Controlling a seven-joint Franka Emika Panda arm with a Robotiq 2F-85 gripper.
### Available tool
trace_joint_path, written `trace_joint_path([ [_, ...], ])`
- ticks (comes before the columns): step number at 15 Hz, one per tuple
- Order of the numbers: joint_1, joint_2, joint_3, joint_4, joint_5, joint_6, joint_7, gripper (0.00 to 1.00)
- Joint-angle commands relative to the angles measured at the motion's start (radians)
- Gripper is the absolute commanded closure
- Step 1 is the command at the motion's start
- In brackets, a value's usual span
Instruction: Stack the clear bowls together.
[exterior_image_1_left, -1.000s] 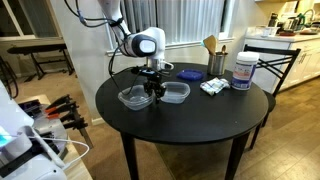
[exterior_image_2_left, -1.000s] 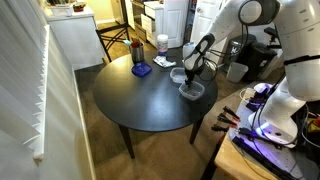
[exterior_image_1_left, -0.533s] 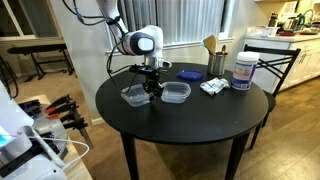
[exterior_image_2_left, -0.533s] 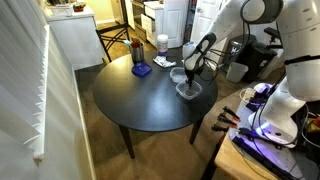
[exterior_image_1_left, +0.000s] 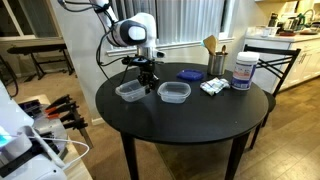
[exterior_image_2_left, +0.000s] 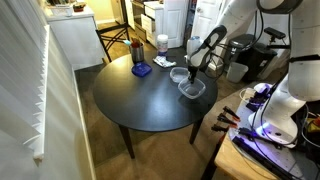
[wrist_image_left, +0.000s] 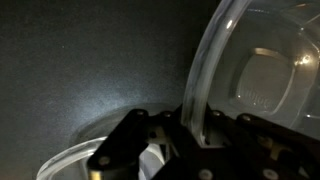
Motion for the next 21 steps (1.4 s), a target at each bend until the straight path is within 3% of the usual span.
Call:
trace_joint_path([
  [1, -0.064, -0.115, 0.032, -0.09, 0.034, 0.049, -0.048, 0.96],
  [4, -0.139, -0.145, 0.081, -0.089, 0.155, 0.041, -0.095, 0.96],
  [7, -0.227, -0.148, 0.142, -0.056, 0.373, 0.007, -0.148, 0.96],
  [11, -0.288, -0.135, 0.159, -0.014, 0.586, 0.01, -0.148, 0.96],
  [18, -0.282, -0.101, 0.055, 0.064, 0.603, 0.002, -0.028, 0.96],
  [21, -0.305, -0.043, 0.043, 0.128, 0.633, -0.048, 0.01, 0.96],
])
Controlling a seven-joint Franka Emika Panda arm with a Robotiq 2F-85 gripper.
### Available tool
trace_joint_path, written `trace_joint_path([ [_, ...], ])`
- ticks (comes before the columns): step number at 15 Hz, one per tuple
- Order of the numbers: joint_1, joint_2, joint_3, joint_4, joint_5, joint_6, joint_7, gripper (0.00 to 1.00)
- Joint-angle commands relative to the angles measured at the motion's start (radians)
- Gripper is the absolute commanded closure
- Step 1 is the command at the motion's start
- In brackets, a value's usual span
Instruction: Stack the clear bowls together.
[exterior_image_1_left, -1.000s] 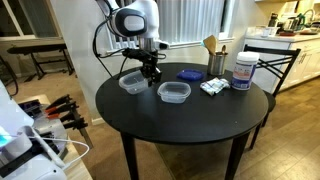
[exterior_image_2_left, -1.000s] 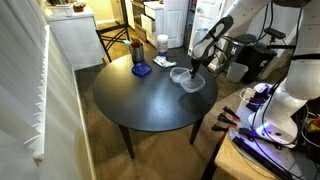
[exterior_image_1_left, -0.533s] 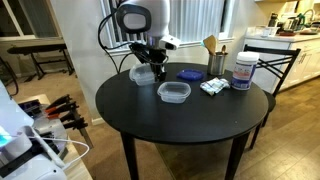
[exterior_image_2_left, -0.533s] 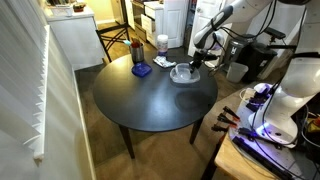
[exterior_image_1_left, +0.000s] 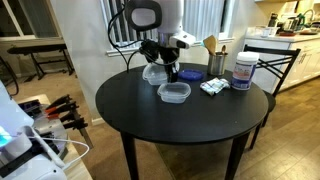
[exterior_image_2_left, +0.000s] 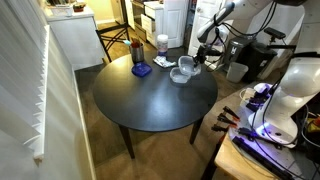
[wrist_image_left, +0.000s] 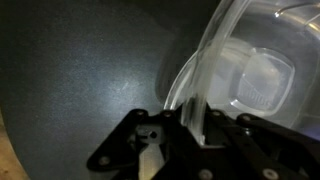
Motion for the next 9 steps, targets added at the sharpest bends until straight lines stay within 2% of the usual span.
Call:
trace_joint_path([
  [1, -0.026, 0.078, -0.004, 0.083, 0.048, -0.072, 0.064, 0.96],
  [5, -0.019, 0.189, -0.005, 0.196, 0.105, -0.111, 0.22, 0.96],
  [9, 0.0, 0.293, -0.02, 0.325, 0.084, -0.17, 0.351, 0.96],
])
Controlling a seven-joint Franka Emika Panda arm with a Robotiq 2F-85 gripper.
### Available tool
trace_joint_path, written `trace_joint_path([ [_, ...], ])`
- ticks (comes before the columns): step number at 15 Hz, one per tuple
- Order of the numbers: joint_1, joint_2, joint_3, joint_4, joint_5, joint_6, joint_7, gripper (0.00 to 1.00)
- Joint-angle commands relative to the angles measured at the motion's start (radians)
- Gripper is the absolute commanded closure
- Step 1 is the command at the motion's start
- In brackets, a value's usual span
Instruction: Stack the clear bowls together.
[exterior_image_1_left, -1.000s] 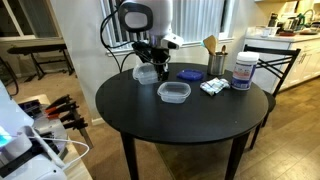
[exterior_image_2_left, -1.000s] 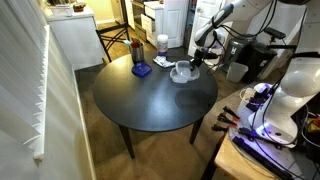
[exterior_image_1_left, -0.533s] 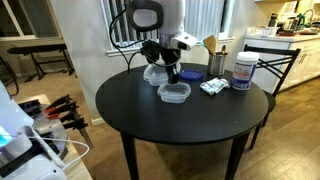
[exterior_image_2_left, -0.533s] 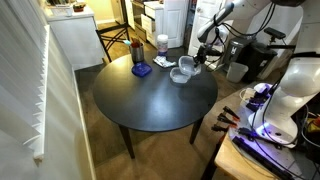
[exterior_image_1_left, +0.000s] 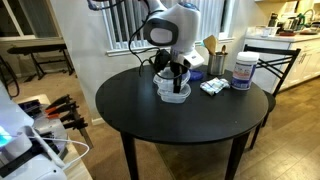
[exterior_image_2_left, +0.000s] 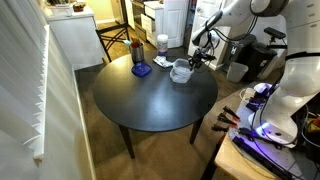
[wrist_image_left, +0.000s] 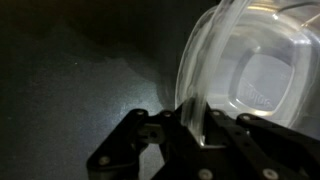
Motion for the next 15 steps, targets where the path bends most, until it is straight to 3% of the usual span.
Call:
trace_joint_path([
  [1, 0.016, 0.083, -0.014, 0.117, -0.004, -0.07, 0.1, 0.96],
  [4, 0.019, 0.12, -0.018, 0.169, -0.022, -0.105, 0.116, 0.96],
  [5, 0.023, 0.128, -0.023, 0.18, -0.033, -0.117, 0.12, 0.7],
  [6, 0.022, 0.133, -0.024, 0.19, -0.036, -0.129, 0.118, 0.69],
  [11, 0.023, 0.127, -0.025, 0.197, -0.056, -0.167, 0.095, 0.38],
  [15, 0.009, 0.034, -0.019, 0.096, -0.094, -0.173, -0.001, 0.13],
])
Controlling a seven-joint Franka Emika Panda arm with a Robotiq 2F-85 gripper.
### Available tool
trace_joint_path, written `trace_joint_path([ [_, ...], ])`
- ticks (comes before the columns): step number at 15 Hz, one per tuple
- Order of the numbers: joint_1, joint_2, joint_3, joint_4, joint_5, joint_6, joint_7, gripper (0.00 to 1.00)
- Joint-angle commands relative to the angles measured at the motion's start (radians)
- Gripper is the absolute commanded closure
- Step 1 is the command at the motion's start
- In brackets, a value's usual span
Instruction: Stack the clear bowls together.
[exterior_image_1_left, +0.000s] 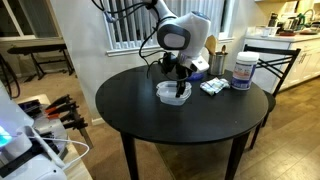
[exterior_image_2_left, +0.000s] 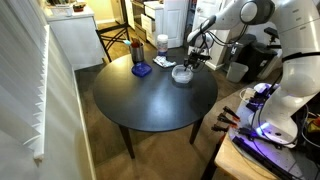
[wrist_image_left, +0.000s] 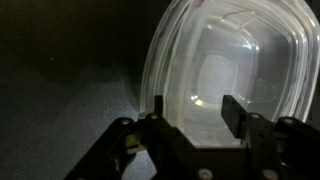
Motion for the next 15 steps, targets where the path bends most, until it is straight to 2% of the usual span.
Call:
trace_joint_path([
  [1, -0.012, -0.13, 0.0, -0.129, -0.033, -0.013, -0.107, 0.06],
  [3, -0.024, -0.21, -0.002, -0.198, -0.035, -0.003, -0.178, 0.01],
  [6, -0.02, -0.298, -0.022, -0.256, -0.064, -0.041, -0.239, 0.0],
  [15, 0.019, -0.431, -0.047, -0.371, -0.097, -0.034, -0.286, 0.0],
])
